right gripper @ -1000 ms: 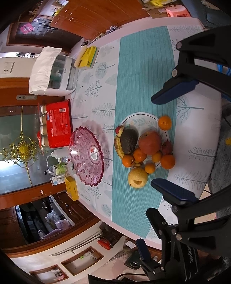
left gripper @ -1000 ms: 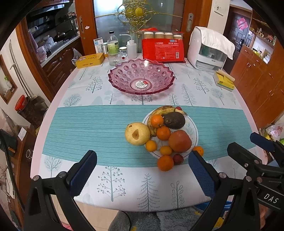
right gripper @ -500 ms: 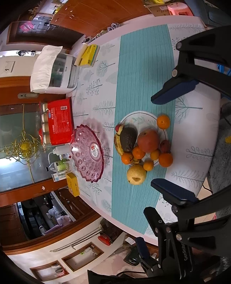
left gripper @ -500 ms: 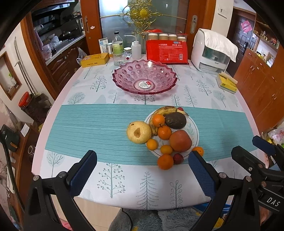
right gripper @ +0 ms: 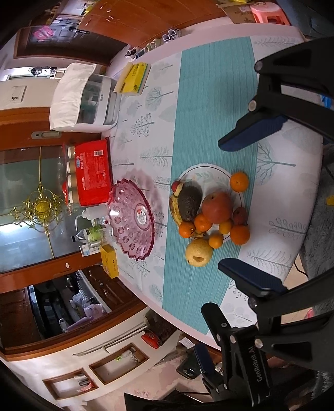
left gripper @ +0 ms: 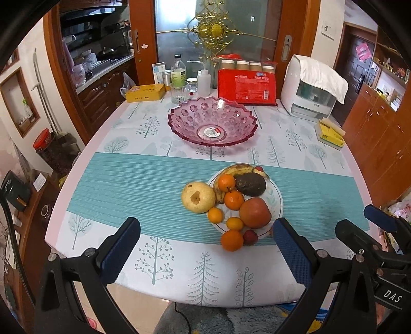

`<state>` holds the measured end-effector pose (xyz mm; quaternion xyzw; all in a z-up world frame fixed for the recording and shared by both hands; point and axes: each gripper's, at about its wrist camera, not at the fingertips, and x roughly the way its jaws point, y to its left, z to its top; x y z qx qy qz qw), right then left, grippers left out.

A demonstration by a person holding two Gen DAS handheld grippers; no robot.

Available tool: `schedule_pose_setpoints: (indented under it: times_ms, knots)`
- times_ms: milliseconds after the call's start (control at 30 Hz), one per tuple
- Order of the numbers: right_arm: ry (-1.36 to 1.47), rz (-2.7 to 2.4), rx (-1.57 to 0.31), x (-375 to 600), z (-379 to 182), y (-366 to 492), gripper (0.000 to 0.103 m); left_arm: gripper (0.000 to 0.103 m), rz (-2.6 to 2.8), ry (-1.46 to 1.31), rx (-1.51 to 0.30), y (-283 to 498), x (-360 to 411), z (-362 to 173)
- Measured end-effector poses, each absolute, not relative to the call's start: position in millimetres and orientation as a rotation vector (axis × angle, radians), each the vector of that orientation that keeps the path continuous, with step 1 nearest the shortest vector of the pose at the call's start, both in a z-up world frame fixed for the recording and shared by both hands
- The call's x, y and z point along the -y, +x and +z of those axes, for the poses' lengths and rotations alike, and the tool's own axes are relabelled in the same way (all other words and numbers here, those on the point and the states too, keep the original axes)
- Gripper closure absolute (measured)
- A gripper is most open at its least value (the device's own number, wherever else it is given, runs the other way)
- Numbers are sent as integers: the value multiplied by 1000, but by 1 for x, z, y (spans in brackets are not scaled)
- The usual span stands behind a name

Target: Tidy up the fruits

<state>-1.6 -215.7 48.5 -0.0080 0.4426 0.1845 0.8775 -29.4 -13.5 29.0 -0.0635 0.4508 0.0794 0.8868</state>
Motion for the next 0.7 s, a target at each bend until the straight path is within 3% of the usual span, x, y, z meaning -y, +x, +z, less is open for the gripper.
schedule_pose_setpoints:
  times_ms: [700]
  knots:
    - [-43,380,-975,218,30,10,17,1,191,-128,-1005,-20,7,13]
